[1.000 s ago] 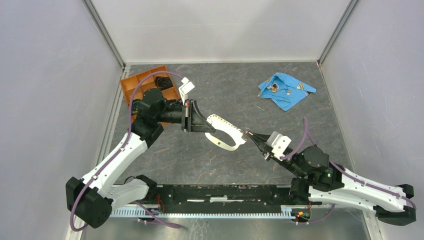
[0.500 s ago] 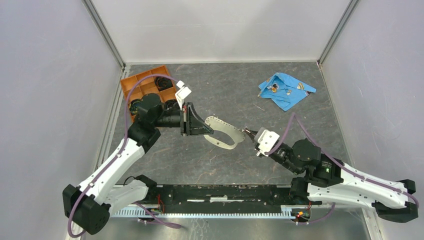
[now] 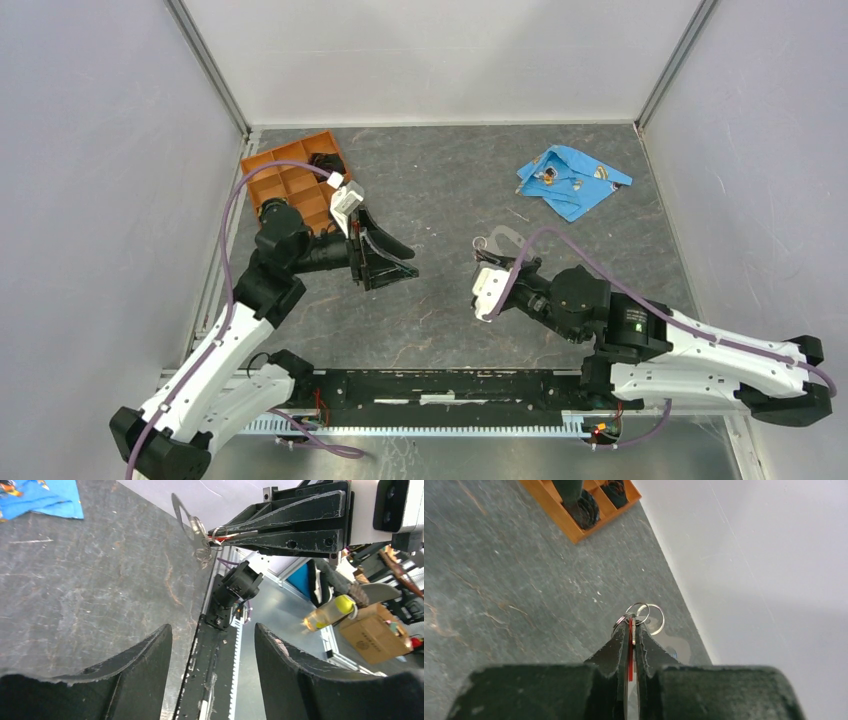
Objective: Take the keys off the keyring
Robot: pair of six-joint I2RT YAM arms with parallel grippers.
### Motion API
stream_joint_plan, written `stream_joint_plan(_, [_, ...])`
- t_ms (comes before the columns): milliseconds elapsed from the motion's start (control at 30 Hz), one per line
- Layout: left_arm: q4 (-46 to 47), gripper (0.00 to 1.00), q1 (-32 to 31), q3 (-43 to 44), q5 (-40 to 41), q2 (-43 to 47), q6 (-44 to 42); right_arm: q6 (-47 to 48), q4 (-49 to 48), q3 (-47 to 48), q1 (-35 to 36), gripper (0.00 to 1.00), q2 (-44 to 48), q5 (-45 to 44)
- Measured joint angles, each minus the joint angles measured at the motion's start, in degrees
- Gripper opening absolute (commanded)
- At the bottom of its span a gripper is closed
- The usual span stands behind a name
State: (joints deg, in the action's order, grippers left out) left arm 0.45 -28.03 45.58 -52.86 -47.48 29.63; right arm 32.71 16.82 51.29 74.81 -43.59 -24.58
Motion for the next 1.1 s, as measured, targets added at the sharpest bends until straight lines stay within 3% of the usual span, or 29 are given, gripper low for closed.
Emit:
stream_joint_plan(200, [0.8,0.58,0.0,0.0,3.3,2.7,-3.7,5.0,2.8,1.9,2.5,0.01,-2.4,-4.5])
stream_joint_plan(400, [11.7,0.49,-1.7,-1.6,4.9,2.5,-4.9,7.9,4.5,2.2,4.9,0.01,-1.9,-4.6])
stream_joint_plan(700, [17.9,0.45,-12.3,-1.7,7.6,-1.9,-12.7,9.9,3.7,2.9,6.0,0.01,1.4,2.2])
stream_joint_plan(1100, [20.9,0.41,-14.9,-1.2,7.2,-5.9,-20.3,10.6,3.5,3.1,6.2,0.01,5.4,11.6])
